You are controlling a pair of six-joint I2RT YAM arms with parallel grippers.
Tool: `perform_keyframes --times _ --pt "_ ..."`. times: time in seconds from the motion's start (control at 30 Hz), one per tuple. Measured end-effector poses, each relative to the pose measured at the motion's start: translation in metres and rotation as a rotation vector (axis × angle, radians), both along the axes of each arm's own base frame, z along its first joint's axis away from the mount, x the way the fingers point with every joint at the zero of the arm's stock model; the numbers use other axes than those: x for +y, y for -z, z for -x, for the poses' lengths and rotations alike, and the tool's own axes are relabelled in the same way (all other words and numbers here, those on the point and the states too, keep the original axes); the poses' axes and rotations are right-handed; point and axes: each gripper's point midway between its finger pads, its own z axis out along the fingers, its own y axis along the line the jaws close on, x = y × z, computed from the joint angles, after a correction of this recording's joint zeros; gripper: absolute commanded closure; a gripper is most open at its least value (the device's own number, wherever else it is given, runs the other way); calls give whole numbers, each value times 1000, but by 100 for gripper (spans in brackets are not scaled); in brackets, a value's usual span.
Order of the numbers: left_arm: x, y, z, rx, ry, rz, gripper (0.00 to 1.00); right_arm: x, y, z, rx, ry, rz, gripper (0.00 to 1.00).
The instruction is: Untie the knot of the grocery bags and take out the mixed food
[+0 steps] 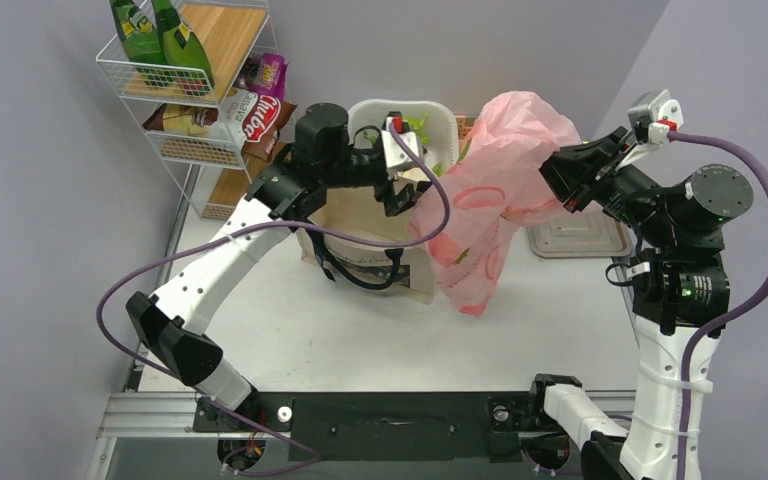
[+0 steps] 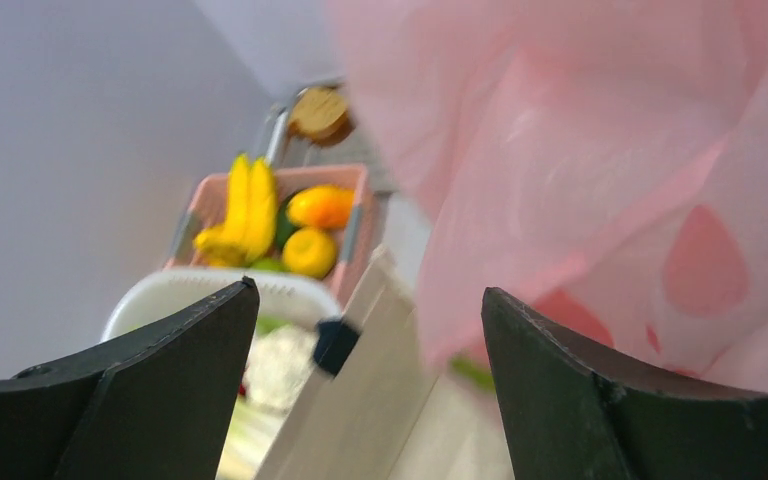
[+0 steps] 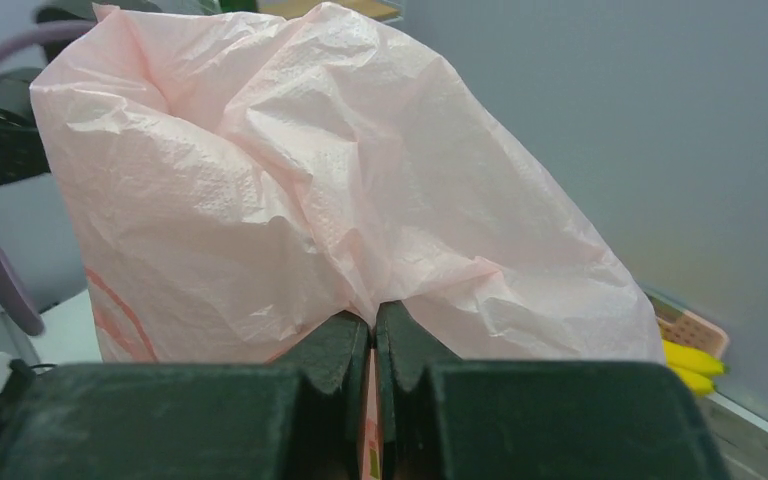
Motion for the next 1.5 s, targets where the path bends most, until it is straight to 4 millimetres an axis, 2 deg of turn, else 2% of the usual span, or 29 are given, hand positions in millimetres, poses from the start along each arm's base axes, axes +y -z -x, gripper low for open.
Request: perform_keyframes --times 0.13,0.23,0.37,0.5,0.67,0.73,0.8,0.93,0.97,1.0,1.03,1.07,1.13,1.2,1.23,1.27,1.33,1.4,1.5 --pt "-42 2 29 37 171 62 19 22 -7 10 -10 -93 -32 100" --pt "-68 -4 49 53 265 138 19 39 -6 16 6 -162 -53 100" --pt "-87 -25 63 89 310 278 19 44 0 12 33 -174 -72 100" --pt "-89 -49 69 63 321 388 19 45 23 1 103 -168 -82 100" --pt "-89 -72 101 -6 377 442 19 50 55 -15 225 -177 -117 100" --pt "-88 -82 112 -42 394 457 19 57 61 -20 260 -198 -127 100" --pt "-87 -87 116 -67 392 465 19 67 63 -20 271 -232 -126 100" --pt "-88 -88 108 -100 343 460 20 87 66 -6 272 -314 -100 100" --pt "-88 -87 106 -104 327 456 23 91 67 -3 270 -329 -90 100" --pt "-89 -86 104 -110 314 451 39 94 69 0 272 -343 -82 100" --pt "-89 -85 102 -115 302 447 49 97 71 2 276 -352 -75 100" --pt "-89 -84 102 -115 302 442 68 98 73 3 273 -352 -65 100" --pt "-89 -85 104 -126 298 440 86 95 76 -1 278 -331 -58 86" --pt "-84 -92 99 -145 266 453 96 93 78 0 295 -327 -58 76" --pt "-81 -93 97 -152 254 456 98 90 79 -3 302 -314 -57 66" --pt "-77 -93 98 -154 246 460 100 84 78 -8 307 -298 -59 62" --pt "-70 -94 98 -156 229 463 100 64 78 -26 321 -219 -72 45" --pt "-61 -95 96 -157 204 466 100 29 76 -53 329 -87 -94 37" --pt "-45 -104 82 -165 108 487 100 -22 72 -83 336 102 -128 32"
